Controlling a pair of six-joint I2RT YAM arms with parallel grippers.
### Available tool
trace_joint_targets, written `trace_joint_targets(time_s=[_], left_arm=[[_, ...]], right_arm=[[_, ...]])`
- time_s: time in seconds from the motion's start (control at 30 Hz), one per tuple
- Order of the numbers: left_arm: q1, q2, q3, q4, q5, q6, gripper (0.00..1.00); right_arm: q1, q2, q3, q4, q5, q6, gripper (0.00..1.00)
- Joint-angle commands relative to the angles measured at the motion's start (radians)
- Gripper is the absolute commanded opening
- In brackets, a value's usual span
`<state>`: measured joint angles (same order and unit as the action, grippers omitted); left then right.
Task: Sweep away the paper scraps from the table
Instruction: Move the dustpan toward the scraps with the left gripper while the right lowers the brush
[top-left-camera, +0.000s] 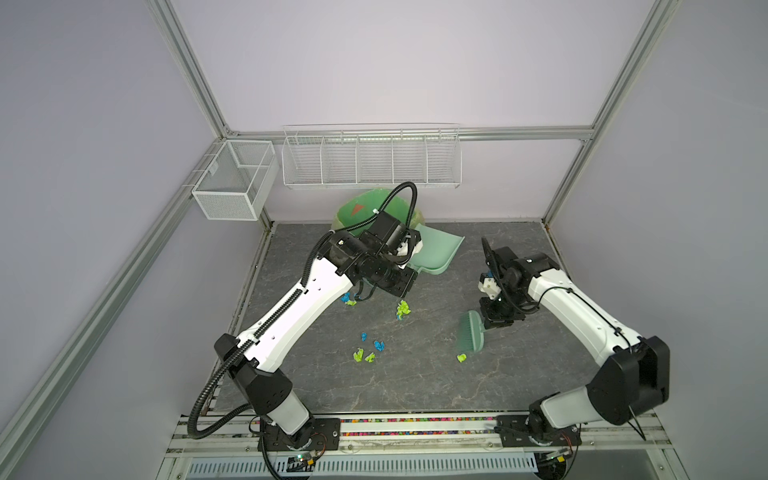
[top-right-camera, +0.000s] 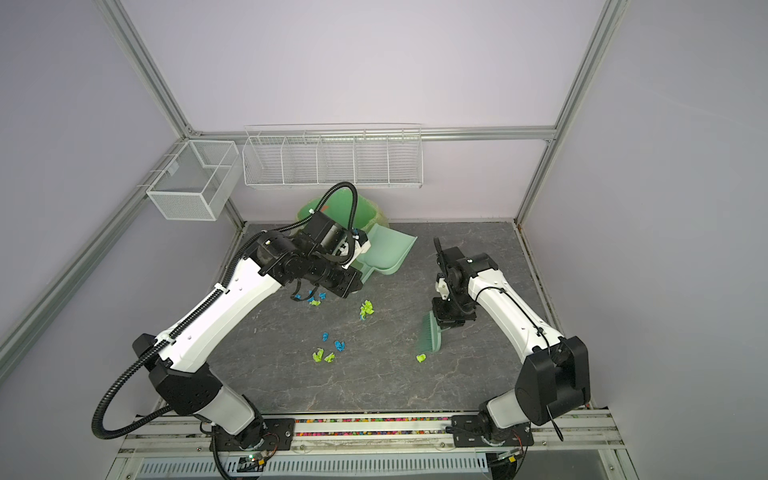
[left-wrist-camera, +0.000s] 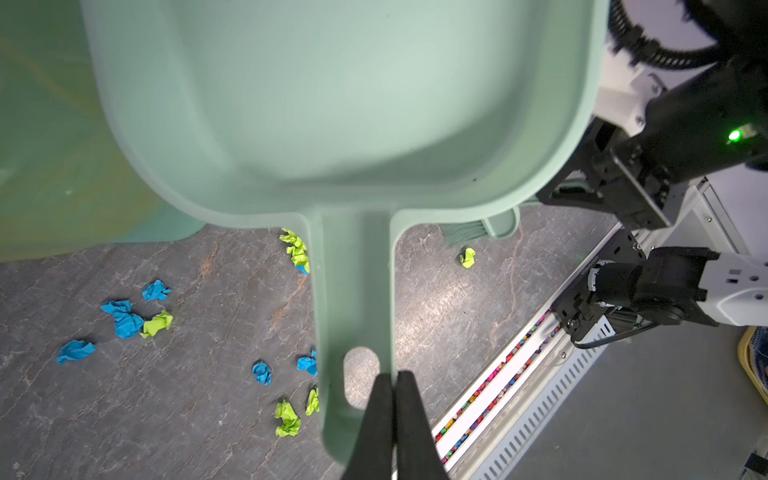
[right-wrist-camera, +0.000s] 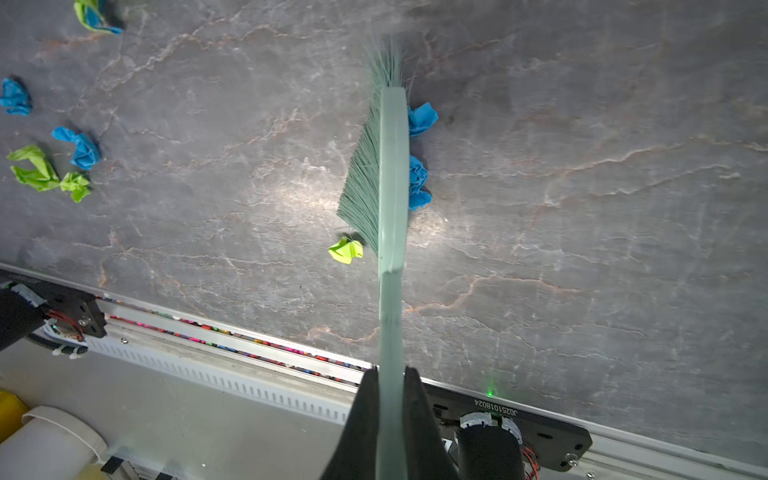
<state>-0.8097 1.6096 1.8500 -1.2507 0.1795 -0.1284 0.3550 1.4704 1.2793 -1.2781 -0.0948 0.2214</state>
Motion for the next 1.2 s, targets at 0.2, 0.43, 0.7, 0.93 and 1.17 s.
trace_joint_targets(time_s=[0.2,0.43,0.7,0.93,1.17], left_arm=[[-0.024,-0.076,-0.137,0.03,-0.014,-0.029,0.0],[-0.027,-0.097,-0.249,0.08,-0.012,-0.051,0.0],[-0.052,-0.091,-0.319,0.136,-0.01,-0.084,0.0],[-0.059,-0.073,-0.356,0.151,-0.022,-0.082,0.0],[-0.062,-0.039,-0.334,0.131,-0.002,-0.055,0.0]], right_arm=[[-0.05,-0.055,0.07,-0.049,0.0,-0.006,0.07],[-0.022,-0.126,0.108,-0.059,-0.097,0.042,0.07],[0.134,-0.122,0.064,-0.039,-0.097,0.122,0.07],[0.171,-0.147,-0.032,-0.069,-0.069,0.142,0.07],[0.141,-0.157,-0.095,-0.101,0.054,0.139,0.07]])
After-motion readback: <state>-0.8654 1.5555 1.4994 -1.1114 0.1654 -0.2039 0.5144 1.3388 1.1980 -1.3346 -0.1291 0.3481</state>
